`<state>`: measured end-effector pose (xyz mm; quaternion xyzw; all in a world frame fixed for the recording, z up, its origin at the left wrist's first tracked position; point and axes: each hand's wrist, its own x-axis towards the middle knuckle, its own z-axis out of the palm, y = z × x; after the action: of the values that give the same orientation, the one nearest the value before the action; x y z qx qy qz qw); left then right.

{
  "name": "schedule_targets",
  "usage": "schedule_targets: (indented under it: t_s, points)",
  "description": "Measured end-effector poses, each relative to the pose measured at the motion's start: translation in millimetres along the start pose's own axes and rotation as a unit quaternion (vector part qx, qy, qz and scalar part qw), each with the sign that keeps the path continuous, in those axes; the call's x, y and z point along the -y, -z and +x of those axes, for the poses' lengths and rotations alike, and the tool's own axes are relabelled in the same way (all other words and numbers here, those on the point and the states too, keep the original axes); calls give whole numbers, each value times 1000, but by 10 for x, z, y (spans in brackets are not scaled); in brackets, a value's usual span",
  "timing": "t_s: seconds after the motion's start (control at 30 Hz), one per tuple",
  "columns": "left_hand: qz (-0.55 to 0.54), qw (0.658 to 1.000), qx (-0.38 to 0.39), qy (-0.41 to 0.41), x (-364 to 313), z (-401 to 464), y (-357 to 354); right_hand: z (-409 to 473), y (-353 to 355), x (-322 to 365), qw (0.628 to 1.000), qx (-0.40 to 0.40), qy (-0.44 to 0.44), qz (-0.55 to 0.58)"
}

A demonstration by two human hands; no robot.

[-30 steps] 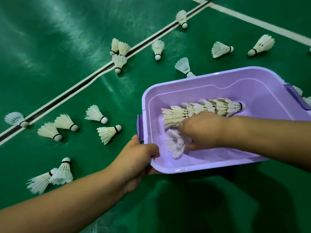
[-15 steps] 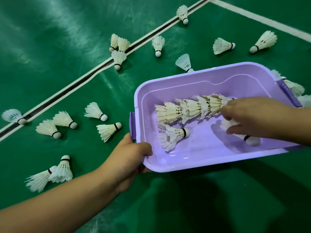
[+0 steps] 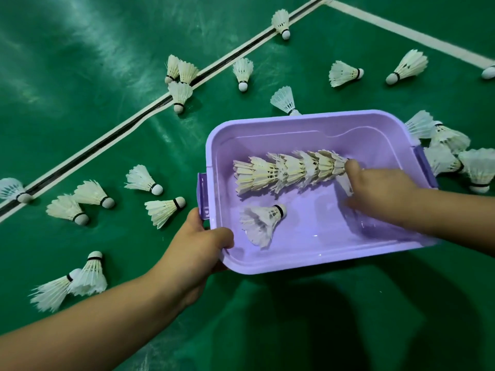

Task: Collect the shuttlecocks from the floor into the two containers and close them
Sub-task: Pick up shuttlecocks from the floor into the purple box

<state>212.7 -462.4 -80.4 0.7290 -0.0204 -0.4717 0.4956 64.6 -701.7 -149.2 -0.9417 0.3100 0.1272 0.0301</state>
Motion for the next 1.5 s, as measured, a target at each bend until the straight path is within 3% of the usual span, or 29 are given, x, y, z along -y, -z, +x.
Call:
schedule_targets:
  t_s: [0.1,0.3,0.43,0.6,0.83,0.97,1.1,1.23,1.4,1.43,1.5]
  points:
    - [-5,1000,0,-8,-11,21,-21,149,-7,-66,991,-128,5,32]
    - [-16,1000,-1,-3,-16,50,-42,270,121,-78,995,-95,-10,-5]
    - [-15,1000,4,5,-26,33,-13,120,479,-151,999,-5,-6,-49]
    - [-11,1000,3,24,-21,21,-14,-7,635,49,971,127,142,-145]
    - [6,999,39,24,-41,-61,-87,26,410,482,940,82,302,-135]
    - [15,999,41,18,-31,-100,-123,-24,346,623,934,76,348,-14]
    - [18,998,54,11,-35,-95,-148,-121,277,664,899,62,396,175]
    - [14,998,61,8,-44,-87,-131,-131,247,547,872,60,402,271]
    - [7,999,50,5,-24,-53,-87,-173,292,412,823,230,321,407]
    - [2,999,48,7,-16,-45,-79,-165,265,371,798,274,296,447]
    - [1,999,47,17,-2,-27,-65,-161,234,305,712,368,237,549]
